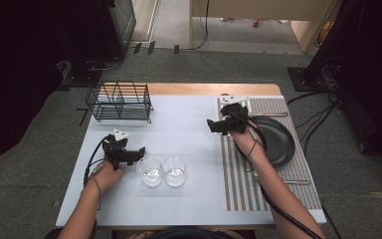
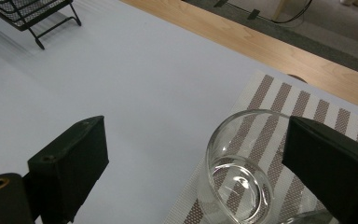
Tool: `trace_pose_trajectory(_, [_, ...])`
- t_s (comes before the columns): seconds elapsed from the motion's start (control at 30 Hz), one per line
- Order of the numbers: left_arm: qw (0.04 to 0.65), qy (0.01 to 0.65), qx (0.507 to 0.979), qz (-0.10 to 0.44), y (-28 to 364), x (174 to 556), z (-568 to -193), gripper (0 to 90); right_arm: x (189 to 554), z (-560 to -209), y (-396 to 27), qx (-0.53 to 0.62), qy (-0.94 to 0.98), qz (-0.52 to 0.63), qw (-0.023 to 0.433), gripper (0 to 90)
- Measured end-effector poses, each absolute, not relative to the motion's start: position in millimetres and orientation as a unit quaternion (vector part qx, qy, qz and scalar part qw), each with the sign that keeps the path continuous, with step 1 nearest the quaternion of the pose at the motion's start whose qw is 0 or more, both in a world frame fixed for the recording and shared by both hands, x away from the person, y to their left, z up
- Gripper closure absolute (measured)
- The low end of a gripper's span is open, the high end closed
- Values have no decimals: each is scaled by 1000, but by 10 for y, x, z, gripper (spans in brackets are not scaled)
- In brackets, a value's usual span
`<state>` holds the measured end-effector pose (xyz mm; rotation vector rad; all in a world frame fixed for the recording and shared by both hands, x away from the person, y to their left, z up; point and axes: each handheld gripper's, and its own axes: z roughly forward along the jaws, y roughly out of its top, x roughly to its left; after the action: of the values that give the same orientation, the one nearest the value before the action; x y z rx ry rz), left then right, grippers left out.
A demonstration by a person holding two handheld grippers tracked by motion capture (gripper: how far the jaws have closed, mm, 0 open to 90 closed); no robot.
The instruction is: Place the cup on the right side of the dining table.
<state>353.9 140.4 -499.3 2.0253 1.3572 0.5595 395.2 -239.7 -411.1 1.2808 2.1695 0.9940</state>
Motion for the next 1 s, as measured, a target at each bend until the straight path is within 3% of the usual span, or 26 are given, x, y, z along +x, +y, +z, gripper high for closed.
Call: trace_pose_trajectory(1.0, [315, 515, 768, 214, 1404, 3540, -4993, 0, 3825, -4150, -2172, 422, 800, 378, 199, 70])
